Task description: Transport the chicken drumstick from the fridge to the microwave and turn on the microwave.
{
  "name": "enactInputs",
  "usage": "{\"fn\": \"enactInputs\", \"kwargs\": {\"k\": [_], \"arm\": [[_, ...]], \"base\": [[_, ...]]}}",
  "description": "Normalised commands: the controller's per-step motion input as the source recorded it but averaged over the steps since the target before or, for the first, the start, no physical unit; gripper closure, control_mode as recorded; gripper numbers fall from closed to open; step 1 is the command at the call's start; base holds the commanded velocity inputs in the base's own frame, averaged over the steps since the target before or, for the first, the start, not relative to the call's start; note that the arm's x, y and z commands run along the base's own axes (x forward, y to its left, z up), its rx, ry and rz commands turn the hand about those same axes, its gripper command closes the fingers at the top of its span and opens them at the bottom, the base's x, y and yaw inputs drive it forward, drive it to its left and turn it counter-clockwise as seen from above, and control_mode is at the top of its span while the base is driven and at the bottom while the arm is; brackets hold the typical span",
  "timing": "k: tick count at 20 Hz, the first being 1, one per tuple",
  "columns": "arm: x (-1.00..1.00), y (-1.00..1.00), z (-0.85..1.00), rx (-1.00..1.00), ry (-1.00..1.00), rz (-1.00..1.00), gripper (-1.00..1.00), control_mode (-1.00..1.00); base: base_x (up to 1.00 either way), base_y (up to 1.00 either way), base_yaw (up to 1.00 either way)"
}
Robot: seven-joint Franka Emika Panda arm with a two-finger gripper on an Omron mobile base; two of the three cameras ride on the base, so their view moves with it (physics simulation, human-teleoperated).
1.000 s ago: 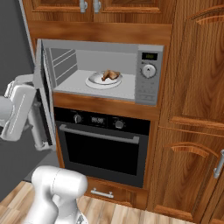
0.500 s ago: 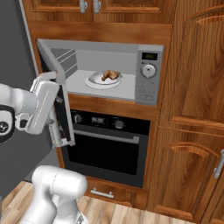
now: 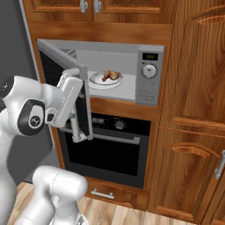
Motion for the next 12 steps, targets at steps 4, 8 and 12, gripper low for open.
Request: {"fn": "enactInputs", "kwargs": {"k": [4, 8, 12], "arm": [[0.69, -0.21, -0.02, 0.05, 0.00, 0.00, -1.00, -1.00], [0.73, -0.17, -0.03, 0.05, 0.00, 0.01, -1.00, -1.00], [0.74, -0.11, -0.02, 0.04, 0.00, 0.02, -1.00, -1.00]], "base": [[0.00, 0.00, 0.00], [0.00, 0.00, 0.00], [0.00, 0.00, 0.00]]}}
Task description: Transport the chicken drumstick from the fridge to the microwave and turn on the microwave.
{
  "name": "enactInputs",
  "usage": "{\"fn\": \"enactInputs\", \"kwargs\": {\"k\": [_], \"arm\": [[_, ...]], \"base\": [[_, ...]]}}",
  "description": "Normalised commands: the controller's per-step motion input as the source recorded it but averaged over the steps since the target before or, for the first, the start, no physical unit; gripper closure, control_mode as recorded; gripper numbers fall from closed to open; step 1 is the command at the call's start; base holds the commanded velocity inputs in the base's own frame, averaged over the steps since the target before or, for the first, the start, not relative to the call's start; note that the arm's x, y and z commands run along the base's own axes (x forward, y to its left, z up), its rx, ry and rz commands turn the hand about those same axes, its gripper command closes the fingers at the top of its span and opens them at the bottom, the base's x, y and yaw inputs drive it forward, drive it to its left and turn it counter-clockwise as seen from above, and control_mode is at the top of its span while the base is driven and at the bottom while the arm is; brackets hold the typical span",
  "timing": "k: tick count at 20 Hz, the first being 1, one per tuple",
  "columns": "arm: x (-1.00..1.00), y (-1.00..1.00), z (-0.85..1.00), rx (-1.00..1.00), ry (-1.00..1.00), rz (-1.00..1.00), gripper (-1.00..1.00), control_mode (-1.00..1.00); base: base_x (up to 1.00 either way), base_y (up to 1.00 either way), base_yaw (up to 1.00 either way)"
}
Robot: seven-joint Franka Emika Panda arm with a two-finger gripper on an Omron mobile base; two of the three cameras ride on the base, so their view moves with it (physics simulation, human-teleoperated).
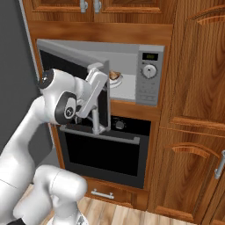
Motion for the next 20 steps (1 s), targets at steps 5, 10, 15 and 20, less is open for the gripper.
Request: {"fn": "enactInputs", "kwargs": {"k": [5, 10, 15, 20], "arm": [[0.68, -0.02, 0.00, 0.01, 0.00, 0.03, -1.00, -1.00], [0.62, 0.00, 0.00, 0.00, 0.00, 0.04, -1.00, -1.00], [0.68, 0.00, 0.00, 0.01, 0.00, 0.05, -1.00, -1.00], [0.69, 0.03, 0.00, 0.00, 0.00, 0.06, -1.00, -1.00]], "base": [[0.00, 0.00, 0.00], [0.00, 0.00, 0.00], [0.00, 0.00, 0.00], [0.00, 0.00, 0.00]]}}
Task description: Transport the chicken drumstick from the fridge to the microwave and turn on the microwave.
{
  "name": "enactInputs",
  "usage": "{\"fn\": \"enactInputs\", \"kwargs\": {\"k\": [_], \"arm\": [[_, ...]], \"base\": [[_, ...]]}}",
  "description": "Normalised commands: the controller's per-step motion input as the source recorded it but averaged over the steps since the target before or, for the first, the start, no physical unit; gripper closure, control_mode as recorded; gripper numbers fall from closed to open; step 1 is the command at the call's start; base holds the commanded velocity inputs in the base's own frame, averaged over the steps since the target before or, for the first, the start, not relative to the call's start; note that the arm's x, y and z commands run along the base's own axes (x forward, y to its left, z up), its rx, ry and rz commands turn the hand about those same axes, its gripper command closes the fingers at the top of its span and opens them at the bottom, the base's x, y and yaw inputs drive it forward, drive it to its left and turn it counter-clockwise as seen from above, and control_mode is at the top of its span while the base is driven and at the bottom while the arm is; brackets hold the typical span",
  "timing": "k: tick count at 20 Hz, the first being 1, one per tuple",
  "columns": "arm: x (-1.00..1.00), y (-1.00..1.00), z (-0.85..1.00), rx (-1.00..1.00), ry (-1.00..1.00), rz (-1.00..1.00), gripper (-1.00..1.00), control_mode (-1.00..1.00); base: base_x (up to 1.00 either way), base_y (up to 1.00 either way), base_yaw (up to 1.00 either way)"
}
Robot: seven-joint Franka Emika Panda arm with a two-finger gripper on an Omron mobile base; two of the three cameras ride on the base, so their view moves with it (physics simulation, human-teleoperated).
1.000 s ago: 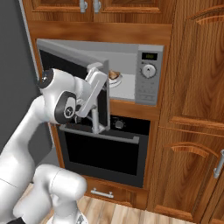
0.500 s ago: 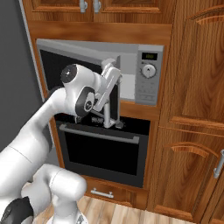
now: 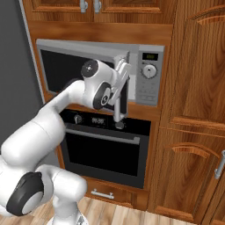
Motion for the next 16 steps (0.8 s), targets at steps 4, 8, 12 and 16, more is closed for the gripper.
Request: {"fn": "enactInputs", "kwargs": {"k": [4, 8, 12, 16], "arm": [[0.69, 0.12, 0.00, 0.00, 0.00, 0.07, -1.00, -1.00], [0.72, 0.20, 0.00, 0.00, 0.00, 0.05, -1.00, -1.00], [0.75, 0.20, 0.00, 0.00, 0.00, 0.03, -1.00, -1.00], [0.72, 0.19, 0.00, 0.00, 0.00, 0.03, -1.00, -1.00]], "base": [[0.00, 0.00, 0.00], [0.00, 0.00, 0.00], [0.00, 0.00, 0.00], [0.00, 0.00, 0.00]]}}
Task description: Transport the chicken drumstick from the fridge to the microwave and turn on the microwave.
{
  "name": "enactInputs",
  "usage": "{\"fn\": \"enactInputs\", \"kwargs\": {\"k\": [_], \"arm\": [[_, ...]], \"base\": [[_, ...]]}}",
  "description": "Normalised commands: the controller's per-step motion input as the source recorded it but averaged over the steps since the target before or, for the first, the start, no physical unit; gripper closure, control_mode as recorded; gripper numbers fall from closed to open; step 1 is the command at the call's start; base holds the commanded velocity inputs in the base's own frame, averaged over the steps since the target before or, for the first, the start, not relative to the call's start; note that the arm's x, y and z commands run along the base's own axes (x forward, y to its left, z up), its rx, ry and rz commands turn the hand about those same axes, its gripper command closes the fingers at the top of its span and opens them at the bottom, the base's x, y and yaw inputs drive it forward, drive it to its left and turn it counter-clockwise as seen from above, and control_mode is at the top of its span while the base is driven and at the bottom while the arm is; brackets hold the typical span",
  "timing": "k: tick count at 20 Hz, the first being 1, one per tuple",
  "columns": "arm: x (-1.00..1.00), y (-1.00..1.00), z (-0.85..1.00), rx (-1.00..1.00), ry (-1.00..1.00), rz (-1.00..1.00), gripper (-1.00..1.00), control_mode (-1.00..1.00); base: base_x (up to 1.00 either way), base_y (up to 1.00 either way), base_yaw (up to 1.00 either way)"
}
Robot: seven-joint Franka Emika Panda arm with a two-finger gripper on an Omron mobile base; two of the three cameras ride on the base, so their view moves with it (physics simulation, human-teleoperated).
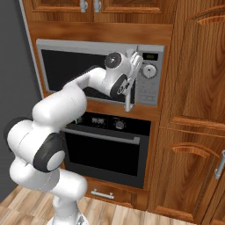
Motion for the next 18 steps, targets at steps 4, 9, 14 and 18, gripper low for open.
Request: {"fn": "enactInputs", "kwargs": {"k": [4, 9, 14, 18], "arm": [[0.70, 0.22, 0.00, 0.00, 0.00, 0.02, -1.00, -1.00], [0.69, 0.24, 0.00, -0.01, 0.00, 0.00, -1.00, -1.00], [0.69, 0.26, -0.01, -0.02, 0.00, 0.00, -1.00, -1.00], [0.46, 0.26, -0.02, -0.05, 0.00, 0.00, -1.00, -1.00]], "base": [[0.00, 0.00, 0.00], [0.00, 0.00, 0.00], [0.00, 0.00, 0.00], [0.00, 0.00, 0.00]]}}
